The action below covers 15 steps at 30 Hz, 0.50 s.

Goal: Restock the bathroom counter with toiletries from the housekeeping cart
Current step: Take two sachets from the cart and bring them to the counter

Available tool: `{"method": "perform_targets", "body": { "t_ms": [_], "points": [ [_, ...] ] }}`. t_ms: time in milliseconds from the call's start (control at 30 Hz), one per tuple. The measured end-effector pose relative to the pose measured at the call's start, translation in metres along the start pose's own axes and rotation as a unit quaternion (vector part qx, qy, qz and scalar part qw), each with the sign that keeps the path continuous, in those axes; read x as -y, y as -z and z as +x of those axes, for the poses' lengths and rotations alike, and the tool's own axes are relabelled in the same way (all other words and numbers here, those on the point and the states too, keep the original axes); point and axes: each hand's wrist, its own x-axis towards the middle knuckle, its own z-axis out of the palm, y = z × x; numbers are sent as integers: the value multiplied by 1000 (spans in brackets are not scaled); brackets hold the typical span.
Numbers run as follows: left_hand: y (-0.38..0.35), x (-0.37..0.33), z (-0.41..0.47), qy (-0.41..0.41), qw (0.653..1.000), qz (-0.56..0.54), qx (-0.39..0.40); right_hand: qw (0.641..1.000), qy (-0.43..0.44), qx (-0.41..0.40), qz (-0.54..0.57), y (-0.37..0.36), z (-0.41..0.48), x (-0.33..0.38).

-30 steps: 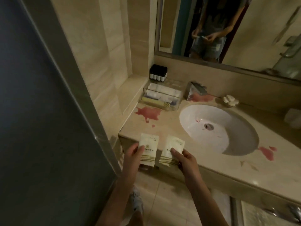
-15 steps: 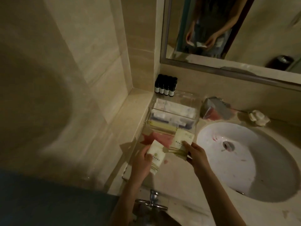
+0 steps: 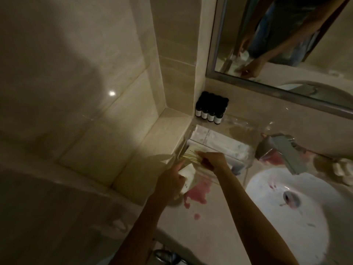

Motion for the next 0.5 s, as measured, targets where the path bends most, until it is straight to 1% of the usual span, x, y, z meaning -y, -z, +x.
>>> {"method": "perform_targets", "body": {
  "t_ms": [67, 167, 233, 300, 367, 500],
  "points": [
    [-2, -4, 17, 0, 999, 44, 21, 999, 17, -17, -39, -2, 9, 0],
    [-6, -9, 34, 22, 998, 54, 22, 991, 49, -49, -114, -4, 19, -10],
    [-10, -10, 42, 21, 997, 72, 34, 984, 73, -74, -144, -6, 23, -16],
    [-13, -10, 47, 15, 993, 99, 61, 979, 89, -95, -155, -9, 23, -17],
    [-15, -8, 52, 9, 989, 129, 69, 975, 101, -112, -164, -13, 22, -16],
    [-20, -2, 59, 6, 982, 168, 91, 972, 105, -120, -173, -17, 24, -13]
  ]
}}
